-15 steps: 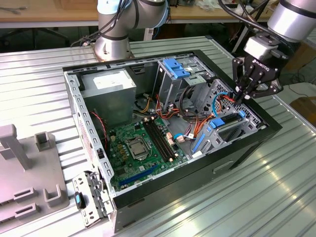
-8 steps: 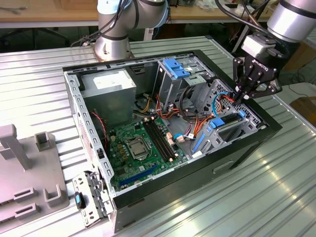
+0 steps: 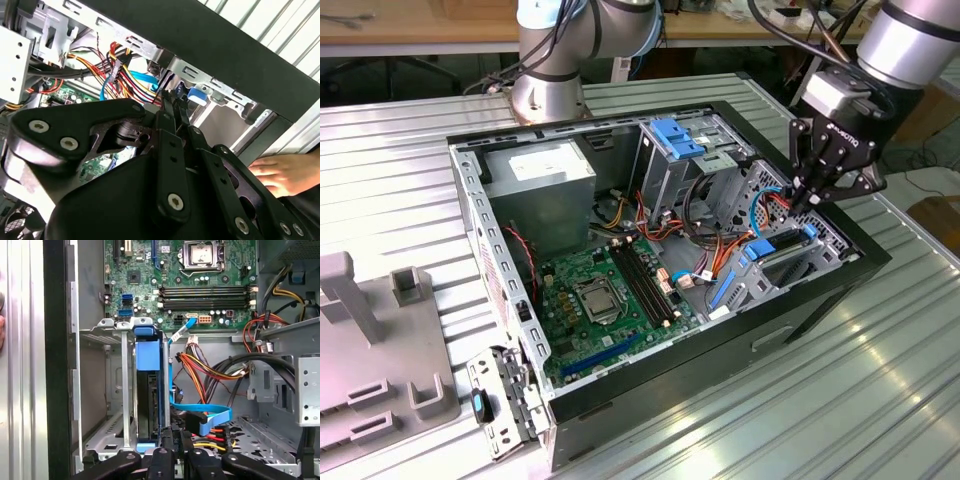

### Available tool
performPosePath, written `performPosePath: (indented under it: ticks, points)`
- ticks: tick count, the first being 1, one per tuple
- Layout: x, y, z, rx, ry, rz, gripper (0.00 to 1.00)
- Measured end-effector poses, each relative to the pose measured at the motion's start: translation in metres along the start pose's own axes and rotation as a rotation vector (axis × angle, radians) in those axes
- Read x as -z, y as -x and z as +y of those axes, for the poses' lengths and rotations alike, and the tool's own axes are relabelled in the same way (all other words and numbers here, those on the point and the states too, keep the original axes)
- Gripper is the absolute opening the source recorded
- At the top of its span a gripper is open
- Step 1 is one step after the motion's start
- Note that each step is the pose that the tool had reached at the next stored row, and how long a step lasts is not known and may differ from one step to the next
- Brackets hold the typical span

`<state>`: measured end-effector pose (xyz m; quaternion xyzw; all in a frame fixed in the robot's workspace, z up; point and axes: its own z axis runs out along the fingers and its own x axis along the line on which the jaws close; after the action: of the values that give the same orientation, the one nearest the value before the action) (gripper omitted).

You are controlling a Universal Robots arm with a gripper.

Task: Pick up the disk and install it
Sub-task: 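Insert the first disk wire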

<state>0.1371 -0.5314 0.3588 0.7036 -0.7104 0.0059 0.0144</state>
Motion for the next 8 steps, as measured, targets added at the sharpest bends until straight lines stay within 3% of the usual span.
performPosePath:
  ticks: [3,8]
  points:
    - [-0.0005,-0.0055,0.0019,0.000,0.0000,-0.0001,0.17]
    - [-0.0017,-0.0077,0.0055,0.000,0.0001,-0.0002,0.17]
